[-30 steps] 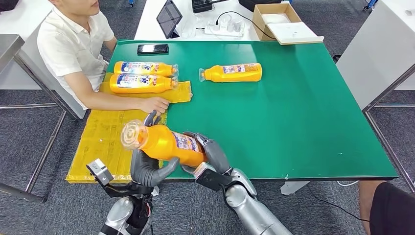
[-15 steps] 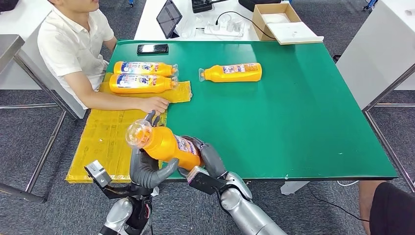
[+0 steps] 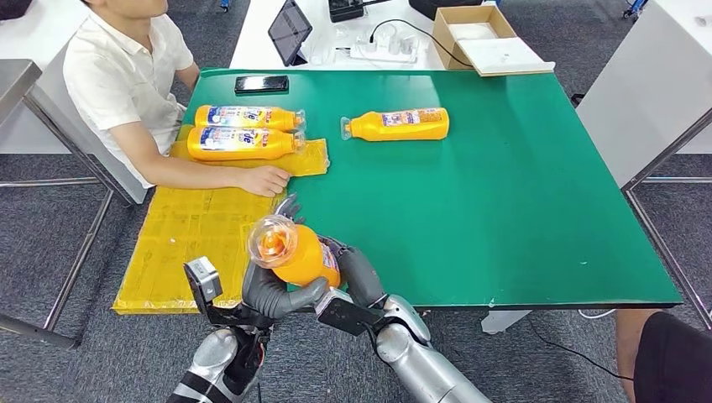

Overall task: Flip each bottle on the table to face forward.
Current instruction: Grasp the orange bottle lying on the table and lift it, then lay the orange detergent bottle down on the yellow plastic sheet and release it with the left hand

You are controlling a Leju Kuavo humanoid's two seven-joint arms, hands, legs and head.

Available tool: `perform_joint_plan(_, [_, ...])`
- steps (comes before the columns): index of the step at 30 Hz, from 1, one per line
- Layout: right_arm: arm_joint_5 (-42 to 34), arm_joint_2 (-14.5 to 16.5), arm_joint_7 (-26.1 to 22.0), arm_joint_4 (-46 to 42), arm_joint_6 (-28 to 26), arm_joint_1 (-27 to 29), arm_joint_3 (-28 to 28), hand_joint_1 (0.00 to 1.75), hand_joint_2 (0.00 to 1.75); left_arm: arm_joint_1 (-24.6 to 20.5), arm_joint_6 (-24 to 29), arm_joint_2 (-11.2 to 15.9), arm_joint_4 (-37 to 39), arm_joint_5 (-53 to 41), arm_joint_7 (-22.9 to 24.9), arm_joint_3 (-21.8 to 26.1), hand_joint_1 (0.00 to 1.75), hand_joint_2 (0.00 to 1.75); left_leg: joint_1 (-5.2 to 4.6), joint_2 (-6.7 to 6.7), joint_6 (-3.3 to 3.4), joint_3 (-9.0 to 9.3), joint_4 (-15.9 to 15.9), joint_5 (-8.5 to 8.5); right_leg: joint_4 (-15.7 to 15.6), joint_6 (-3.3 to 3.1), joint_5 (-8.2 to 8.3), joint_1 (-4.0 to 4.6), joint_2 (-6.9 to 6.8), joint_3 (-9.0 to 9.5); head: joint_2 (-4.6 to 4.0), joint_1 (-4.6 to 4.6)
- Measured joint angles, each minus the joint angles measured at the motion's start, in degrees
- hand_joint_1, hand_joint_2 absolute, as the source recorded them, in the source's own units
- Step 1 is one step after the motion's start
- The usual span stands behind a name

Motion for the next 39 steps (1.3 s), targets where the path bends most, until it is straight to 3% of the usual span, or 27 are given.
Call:
perform_joint_plan(8, [-2.2, 0.1, -0.7, -0.2, 0.4, 0.0, 0.6, 1.75, 1.75, -2.5, -2.9, 0.7, 4.9, -0.2, 0.7, -0.3, 0.00, 1.75, 0.01, -0.03, 0.00, -0.02, 0.0, 0.00, 0.0, -0.01, -0.01, 0.00, 0.00, 0.00, 0.00, 0.00])
perform_joint_plan(12, [-3.0, 0.2, -0.8, -0.2, 0.6, 0.0, 0.8, 1.75, 1.75, -3.1, -1.7, 0.8, 5.9, -2.3, 0.1, -0.8, 1.75, 1.75, 0.00, -0.04, 0.00, -0.04, 0.0, 0.00, 0.0, 0.00, -0.01, -0.01, -0.01, 0.00, 0.00, 0.01])
perform_joint_plan(14, [-3.3, 0.2, -0.8, -0.2, 0.7, 0.0, 0.8, 1.75, 1.75, -3.3, -1.8, 0.8, 6.2, -1.9, -0.1, -0.9, 1.75, 1.75, 0.00, -0.04, 0.00, -0.04, 0.0, 0.00, 0.0, 0.00, 0.00, -0.01, -0.01, 0.00, 0.00, 0.00])
perform_joint_plan(15, [-3.4, 0.3, -0.8, -0.2, 0.7, 0.0, 0.8, 1.65, 1.75, -3.4, -1.9, 0.8, 6.3, -1.3, -0.1, -0.9, 1.75, 1.75, 0.00, -0.04, 0.00, -0.04, 0.0, 0.00, 0.0, 0.00, 0.00, -0.01, -0.01, 0.00, 0.00, 0.00])
perform_joint_plan(18, [-3.6, 0.4, -0.9, -0.2, 0.7, 0.0, 0.8, 0.59, 1.75, -3.5, -2.3, 0.8, 6.4, 0.6, -0.1, -0.8, 1.75, 1.75, 0.00, -0.04, 0.00, -0.04, 0.0, 0.00, 0.0, 0.00, 0.00, -0.01, -0.01, 0.00, 0.00, 0.00])
perform_joint_plan(19, [-3.6, 0.5, -1.0, -0.2, 0.7, 0.0, 0.9, 0.33, 1.75, -3.5, -2.3, 0.8, 6.3, 1.4, 0.0, -0.7, 1.75, 1.75, 0.00, -0.04, 0.00, -0.03, 0.0, 0.00, 0.0, 0.00, 0.00, 0.00, 0.00, 0.00, 0.00, -0.01])
perform_joint_plan(36, [-3.8, 1.1, -1.4, -0.2, 0.7, 0.1, 1.8, 0.33, 1.75, -2.3, -2.8, 0.8, 5.1, 4.4, 0.6, 0.9, 1.75, 1.75, 0.01, -0.05, 0.00, -0.04, 0.0, 0.00, 0.0, -0.01, -0.01, 0.00, -0.01, -0.02, 0.00, 0.00])
perform_joint_plan(39, [-3.8, 1.2, -1.4, -0.2, 0.7, 0.1, 1.8, 0.08, 1.75, -2.3, -2.8, 0.8, 5.0, 4.4, 0.6, 0.9, 1.75, 1.75, 0.01, -0.05, 0.00, -0.04, 0.0, 0.00, 0.0, -0.01, -0.01, 0.00, -0.01, -0.02, 0.00, 0.00])
